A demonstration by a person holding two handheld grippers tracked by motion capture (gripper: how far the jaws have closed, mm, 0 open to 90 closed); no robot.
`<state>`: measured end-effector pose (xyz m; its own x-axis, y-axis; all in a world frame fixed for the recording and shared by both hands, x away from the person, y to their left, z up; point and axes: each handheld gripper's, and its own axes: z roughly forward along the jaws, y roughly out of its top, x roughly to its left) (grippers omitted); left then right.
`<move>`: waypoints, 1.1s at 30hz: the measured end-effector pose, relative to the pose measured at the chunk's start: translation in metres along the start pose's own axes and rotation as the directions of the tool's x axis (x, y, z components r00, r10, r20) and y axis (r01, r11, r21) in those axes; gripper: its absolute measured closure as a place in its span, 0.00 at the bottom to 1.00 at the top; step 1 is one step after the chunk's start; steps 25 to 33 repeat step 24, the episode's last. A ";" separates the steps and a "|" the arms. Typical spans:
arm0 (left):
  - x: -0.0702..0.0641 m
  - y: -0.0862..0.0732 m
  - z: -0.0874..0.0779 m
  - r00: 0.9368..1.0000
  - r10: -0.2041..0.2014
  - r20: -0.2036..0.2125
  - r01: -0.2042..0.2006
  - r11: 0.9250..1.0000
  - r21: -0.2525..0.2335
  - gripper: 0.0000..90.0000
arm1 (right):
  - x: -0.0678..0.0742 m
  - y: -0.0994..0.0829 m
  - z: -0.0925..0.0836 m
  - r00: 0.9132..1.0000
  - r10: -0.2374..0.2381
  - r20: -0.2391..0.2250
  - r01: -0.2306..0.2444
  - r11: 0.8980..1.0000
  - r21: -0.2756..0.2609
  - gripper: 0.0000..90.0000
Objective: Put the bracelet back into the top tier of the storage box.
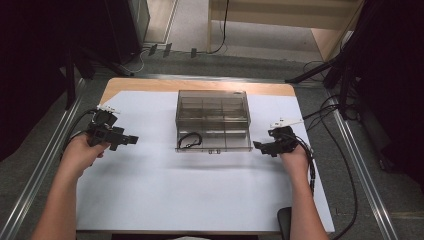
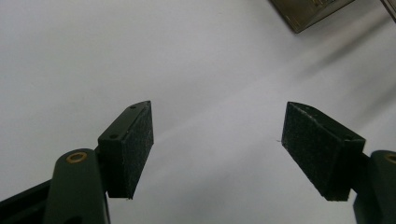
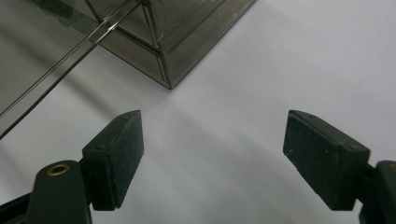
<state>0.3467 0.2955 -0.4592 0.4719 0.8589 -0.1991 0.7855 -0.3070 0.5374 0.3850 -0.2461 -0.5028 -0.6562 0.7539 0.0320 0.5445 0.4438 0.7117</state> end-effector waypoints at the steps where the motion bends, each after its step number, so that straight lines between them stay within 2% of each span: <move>1: 0.001 0.000 0.000 1.000 -0.001 0.001 0.001 1.000 -0.001 0.29 | 0.000 0.000 0.000 1.000 0.002 0.001 -0.002 1.000 0.001 0.23; 10: 0.003 -0.002 0.000 1.000 -0.023 0.014 0.023 1.000 0.001 0.29 | 0.001 0.001 0.000 1.000 -0.002 0.001 0.002 1.000 0.007 0.23; 15: 0.002 -0.002 -0.001 1.000 -0.015 0.026 0.015 1.000 0.005 0.28 | 0.002 0.001 0.001 1.000 -0.006 -0.003 0.006 1.000 0.007 0.23; 20: 0.002 -0.002 0.000 1.000 -0.014 0.017 0.014 1.000 0.008 0.28 | 0.002 0.001 0.001 1.000 -0.007 -0.001 0.008 1.000 0.007 0.23; 24: -0.001 -0.001 0.001 1.000 0.015 0.024 -0.015 1.000 0.001 0.28 | 0.002 0.001 0.001 1.000 -0.009 -0.002 0.009 1.000 0.009 0.23; 33: -0.001 -0.001 0.001 1.000 0.015 0.024 -0.015 1.000 0.001 0.28 | 0.002 0.001 0.001 1.000 -0.009 -0.002 0.009 1.000 0.009 0.23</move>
